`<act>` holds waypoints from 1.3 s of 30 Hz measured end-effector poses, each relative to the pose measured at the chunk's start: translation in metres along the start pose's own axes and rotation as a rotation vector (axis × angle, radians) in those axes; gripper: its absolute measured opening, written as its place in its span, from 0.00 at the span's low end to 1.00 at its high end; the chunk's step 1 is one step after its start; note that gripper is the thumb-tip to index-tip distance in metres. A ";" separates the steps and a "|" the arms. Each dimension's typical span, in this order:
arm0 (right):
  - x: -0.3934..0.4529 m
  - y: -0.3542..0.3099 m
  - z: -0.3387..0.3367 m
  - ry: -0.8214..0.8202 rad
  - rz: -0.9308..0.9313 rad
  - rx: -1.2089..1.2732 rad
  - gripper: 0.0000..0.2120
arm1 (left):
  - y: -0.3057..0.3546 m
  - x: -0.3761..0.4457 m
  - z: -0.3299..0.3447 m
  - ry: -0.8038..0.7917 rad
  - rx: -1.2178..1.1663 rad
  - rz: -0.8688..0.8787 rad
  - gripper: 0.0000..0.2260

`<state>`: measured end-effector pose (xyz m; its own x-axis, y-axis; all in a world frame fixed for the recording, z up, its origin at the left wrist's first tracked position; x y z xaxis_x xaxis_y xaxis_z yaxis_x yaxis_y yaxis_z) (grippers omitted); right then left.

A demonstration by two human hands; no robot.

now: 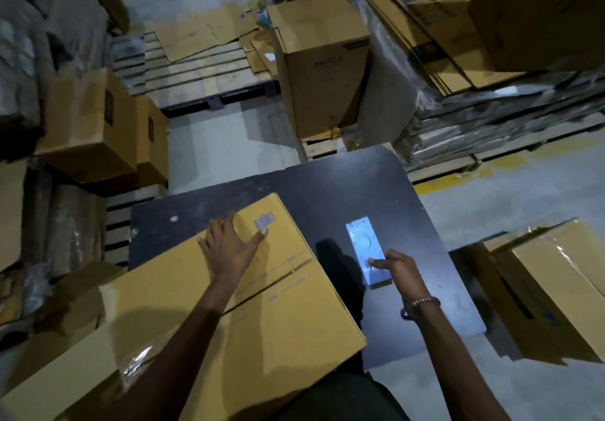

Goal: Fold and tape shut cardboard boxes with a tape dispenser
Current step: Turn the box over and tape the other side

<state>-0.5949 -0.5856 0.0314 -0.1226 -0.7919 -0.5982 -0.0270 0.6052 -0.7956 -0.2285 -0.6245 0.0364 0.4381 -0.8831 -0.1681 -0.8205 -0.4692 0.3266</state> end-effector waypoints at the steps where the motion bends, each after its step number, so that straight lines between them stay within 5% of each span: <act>1: -0.009 -0.016 0.003 -0.057 -0.024 0.064 0.06 | 0.006 -0.004 0.000 0.014 -0.066 0.009 0.41; 4: -0.027 -0.053 0.013 -0.190 -0.141 0.122 0.10 | 0.046 -0.018 -0.013 -0.011 -0.401 0.063 0.24; 6: -0.032 -0.070 0.021 -0.266 -0.186 0.105 0.20 | 0.080 -0.026 -0.026 -0.246 -0.683 0.014 0.14; 9: -0.034 -0.085 0.038 -0.366 -0.221 0.042 0.22 | 0.109 -0.035 -0.042 -0.713 -1.002 -0.215 0.18; 11: -0.037 -0.091 0.051 -0.390 -0.252 0.000 0.21 | 0.108 -0.036 -0.047 -0.844 -1.119 -0.283 0.15; 18: -0.054 -0.092 0.075 -0.314 -0.327 -0.012 0.05 | 0.085 -0.016 -0.050 -1.041 -1.192 -0.280 0.06; 21: -0.056 -0.085 0.078 -0.264 -0.355 -0.045 0.08 | 0.081 -0.006 -0.048 -1.139 -1.187 -0.283 0.07; 25: -0.058 -0.073 0.078 -0.224 -0.353 -0.035 0.23 | 0.077 0.006 -0.042 -1.345 -1.233 -0.318 0.21; 31: -0.064 -0.063 0.081 -0.183 -0.322 -0.027 0.24 | 0.069 0.009 -0.034 -1.306 -1.171 -0.215 0.08; 39: -0.070 -0.063 0.117 -0.133 -0.251 -0.050 0.15 | 0.067 0.056 -0.024 -1.087 -0.704 0.083 0.12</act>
<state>-0.4688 -0.5781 0.1126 0.0250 -0.9191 -0.3931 -0.0891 0.3896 -0.9167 -0.2505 -0.7057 0.0709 -0.3977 -0.6169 -0.6792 -0.3167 -0.6024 0.7327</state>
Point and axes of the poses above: each hand's wrist, its own x-axis towards the middle knuckle, its own z-axis out of the palm, y = z × x, the point moved 2 cm from there along x, towards the middle knuckle, and after that the axes turned 3 degrees about x, right-handed, at the moved point
